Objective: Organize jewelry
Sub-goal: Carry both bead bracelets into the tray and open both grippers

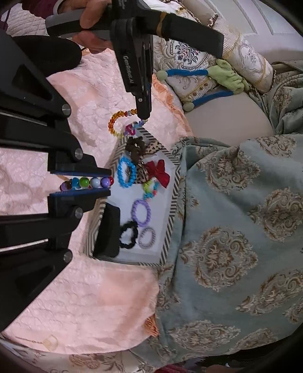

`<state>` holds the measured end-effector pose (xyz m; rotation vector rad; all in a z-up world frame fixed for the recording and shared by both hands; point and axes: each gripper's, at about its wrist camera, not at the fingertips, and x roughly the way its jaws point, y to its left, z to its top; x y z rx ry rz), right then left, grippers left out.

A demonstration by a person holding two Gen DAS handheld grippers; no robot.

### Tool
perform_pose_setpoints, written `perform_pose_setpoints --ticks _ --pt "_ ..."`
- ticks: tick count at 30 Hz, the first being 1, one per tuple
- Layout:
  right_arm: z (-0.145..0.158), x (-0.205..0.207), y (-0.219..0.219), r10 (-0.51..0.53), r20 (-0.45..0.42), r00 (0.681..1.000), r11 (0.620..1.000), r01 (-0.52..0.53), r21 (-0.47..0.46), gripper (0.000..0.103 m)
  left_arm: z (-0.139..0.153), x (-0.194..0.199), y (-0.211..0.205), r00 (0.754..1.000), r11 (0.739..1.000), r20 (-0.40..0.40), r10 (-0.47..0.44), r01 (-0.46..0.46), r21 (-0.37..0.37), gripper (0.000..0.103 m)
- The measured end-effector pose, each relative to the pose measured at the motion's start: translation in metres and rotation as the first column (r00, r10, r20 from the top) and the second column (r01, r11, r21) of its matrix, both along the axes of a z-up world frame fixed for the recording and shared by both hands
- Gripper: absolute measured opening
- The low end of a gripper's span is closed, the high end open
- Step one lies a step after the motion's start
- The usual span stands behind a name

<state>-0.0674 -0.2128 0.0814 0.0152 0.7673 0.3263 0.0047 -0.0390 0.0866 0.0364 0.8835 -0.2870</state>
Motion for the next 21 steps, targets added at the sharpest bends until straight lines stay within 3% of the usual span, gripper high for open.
perform_pose_setpoints --ticks 21 --pt "-0.009 0.068 -0.043 -0.061 -0.04 0.997 0.998 0.06 -0.017 0.009 -0.009 0.044 -0.067 0.997 0.996 -0.019 -0.078 0.079 0.037 0.0"
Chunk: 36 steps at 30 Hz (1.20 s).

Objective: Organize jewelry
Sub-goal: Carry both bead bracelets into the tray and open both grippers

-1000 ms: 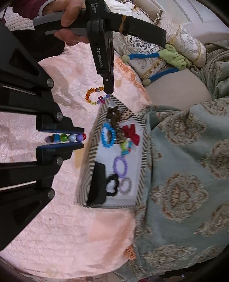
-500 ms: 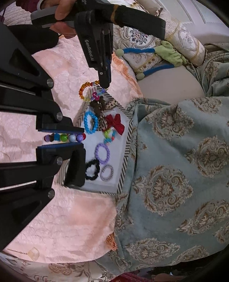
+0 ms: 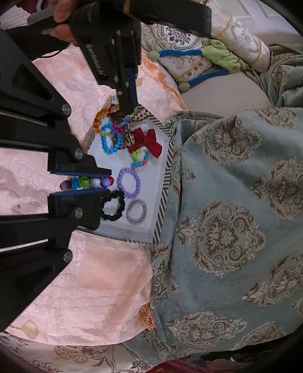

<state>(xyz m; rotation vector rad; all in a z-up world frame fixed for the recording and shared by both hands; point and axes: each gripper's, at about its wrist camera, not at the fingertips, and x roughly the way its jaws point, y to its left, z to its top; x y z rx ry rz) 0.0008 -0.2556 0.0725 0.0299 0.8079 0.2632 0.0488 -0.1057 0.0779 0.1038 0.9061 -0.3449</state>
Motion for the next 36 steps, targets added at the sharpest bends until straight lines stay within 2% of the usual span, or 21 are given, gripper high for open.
perform_pose_setpoints --ticks 15,25,30,36 --pt "-0.02 0.058 -0.008 -0.005 -0.041 0.999 1.0 0.005 -0.003 0.009 -0.037 0.045 -0.041 0.997 1.0 -0.065 -0.029 0.029 0.001 0.0" --pt "-0.032 0.118 0.013 0.031 -0.071 0.997 0.999 -0.03 0.012 0.009 -0.083 0.079 -0.008 0.985 0.996 -0.149 0.082 -0.084 -0.013 0.0" --pt "-0.041 0.15 0.027 0.049 -0.089 0.995 0.997 -0.044 0.059 0.009 -0.09 0.078 0.002 0.983 0.995 -0.157 0.097 -0.102 -0.024 0.0" --pt "-0.06 0.187 0.043 0.051 -0.131 0.99 0.993 -0.037 0.109 0.009 -0.085 0.079 0.001 0.981 0.993 -0.163 0.1 -0.11 -0.051 0.0"
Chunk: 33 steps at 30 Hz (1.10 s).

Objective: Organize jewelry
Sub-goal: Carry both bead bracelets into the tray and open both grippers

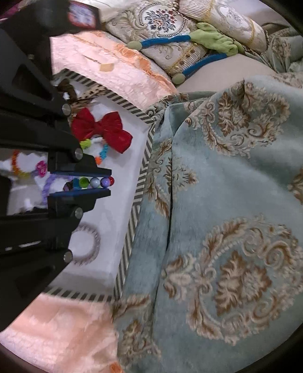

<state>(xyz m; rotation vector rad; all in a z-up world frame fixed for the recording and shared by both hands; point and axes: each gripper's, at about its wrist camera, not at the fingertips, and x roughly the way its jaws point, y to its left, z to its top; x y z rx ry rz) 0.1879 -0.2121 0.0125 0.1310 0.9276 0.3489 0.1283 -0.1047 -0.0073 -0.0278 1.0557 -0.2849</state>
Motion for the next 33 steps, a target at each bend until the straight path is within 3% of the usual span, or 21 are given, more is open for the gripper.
perform_pose_setpoints --ticks 10,19,23,27,29,33 --pt "-0.039 0.034 -0.019 -0.116 -0.069 0.991 0.993 0.116 -0.013 0.01 0.0 0.002 0.005 1.0 1.0 0.005 0.007 -0.007 -0.01 0.0" --pt "-0.07 0.044 -0.013 -0.152 -0.117 0.981 0.988 0.15 -0.027 0.01 -0.009 0.005 0.008 1.0 1.0 0.014 0.017 -0.017 0.018 0.0" --pt "-0.067 0.043 -0.013 -0.153 -0.107 0.982 0.988 0.152 -0.02 0.01 -0.009 0.004 0.008 0.999 0.999 0.023 0.025 -0.025 0.025 0.0" --pt "-0.054 0.029 -0.019 -0.154 -0.093 0.984 0.988 0.153 -0.02 0.017 -0.008 -0.001 0.011 0.999 0.999 0.027 0.034 -0.034 0.025 0.0" --pt "-0.046 0.016 -0.022 -0.15 -0.082 0.985 0.989 0.148 -0.024 0.022 -0.008 -0.004 0.013 0.999 0.999 0.029 0.037 -0.038 0.021 0.011" --pt "-0.029 -0.019 -0.029 -0.134 -0.041 0.99 0.99 0.132 -0.048 0.037 -0.005 -0.013 0.02 0.999 0.999 0.033 0.043 -0.043 0.006 0.013"
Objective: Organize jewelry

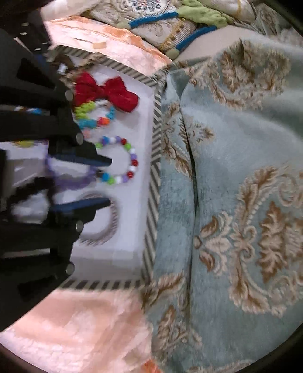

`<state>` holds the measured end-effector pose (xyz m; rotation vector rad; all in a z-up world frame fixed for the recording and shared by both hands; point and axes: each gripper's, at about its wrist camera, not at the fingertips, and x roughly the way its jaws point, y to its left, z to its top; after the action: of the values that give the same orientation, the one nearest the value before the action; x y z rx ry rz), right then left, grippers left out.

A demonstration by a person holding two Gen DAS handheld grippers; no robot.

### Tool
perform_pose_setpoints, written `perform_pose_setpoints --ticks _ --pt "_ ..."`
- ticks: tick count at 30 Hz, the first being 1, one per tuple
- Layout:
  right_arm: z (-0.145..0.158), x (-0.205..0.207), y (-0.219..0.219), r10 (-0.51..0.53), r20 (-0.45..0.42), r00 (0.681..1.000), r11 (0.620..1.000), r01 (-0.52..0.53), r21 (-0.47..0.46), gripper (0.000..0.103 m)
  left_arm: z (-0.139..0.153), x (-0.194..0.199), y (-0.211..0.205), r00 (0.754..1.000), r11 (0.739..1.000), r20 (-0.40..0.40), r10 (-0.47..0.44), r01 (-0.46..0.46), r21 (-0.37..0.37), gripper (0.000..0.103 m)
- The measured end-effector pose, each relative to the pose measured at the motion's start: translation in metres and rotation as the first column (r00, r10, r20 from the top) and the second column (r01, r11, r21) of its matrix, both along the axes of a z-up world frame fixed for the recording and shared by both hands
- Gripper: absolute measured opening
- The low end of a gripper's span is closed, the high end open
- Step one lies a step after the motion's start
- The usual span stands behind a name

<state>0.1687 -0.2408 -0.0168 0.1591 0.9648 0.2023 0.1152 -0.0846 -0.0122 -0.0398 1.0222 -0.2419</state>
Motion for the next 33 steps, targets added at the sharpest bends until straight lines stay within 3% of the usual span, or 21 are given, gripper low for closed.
perform_pose_setpoints --ticks 2,6,10,16,25,33 --pt "0.008 -0.025 -0.005 0.002 0.028 1.0 1.0 -0.001 -0.025 0.044 0.005 -0.009 0.003 1.0 1.0 0.006 0.005 -0.005 -0.001 0.013" --pt "0.022 -0.073 -0.021 -0.026 0.065 0.998 0.999 0.029 -0.044 0.047 0.014 -0.028 0.006 1.0 1.0 0.018 0.015 -0.015 -0.004 0.013" --pt "0.028 -0.12 -0.018 -0.045 0.091 0.995 0.995 0.053 -0.084 0.049 0.02 -0.053 0.007 0.999 1.0 0.035 0.024 -0.024 0.005 0.013" --pt "0.031 -0.167 -0.003 -0.048 0.101 0.994 0.996 0.056 -0.069 0.051 0.024 -0.081 0.011 0.999 0.999 0.033 0.039 -0.039 0.011 0.013" --pt "0.039 -0.213 0.022 -0.031 0.115 0.993 0.997 0.038 -0.06 0.051 0.046 -0.121 0.025 0.989 0.994 0.127 0.076 -0.085 0.063 0.013" --pt "0.052 -0.233 0.033 -0.029 0.134 0.991 0.998 0.037 -0.058 0.055 0.058 -0.144 0.028 0.983 0.992 0.165 0.082 -0.096 0.078 0.013"
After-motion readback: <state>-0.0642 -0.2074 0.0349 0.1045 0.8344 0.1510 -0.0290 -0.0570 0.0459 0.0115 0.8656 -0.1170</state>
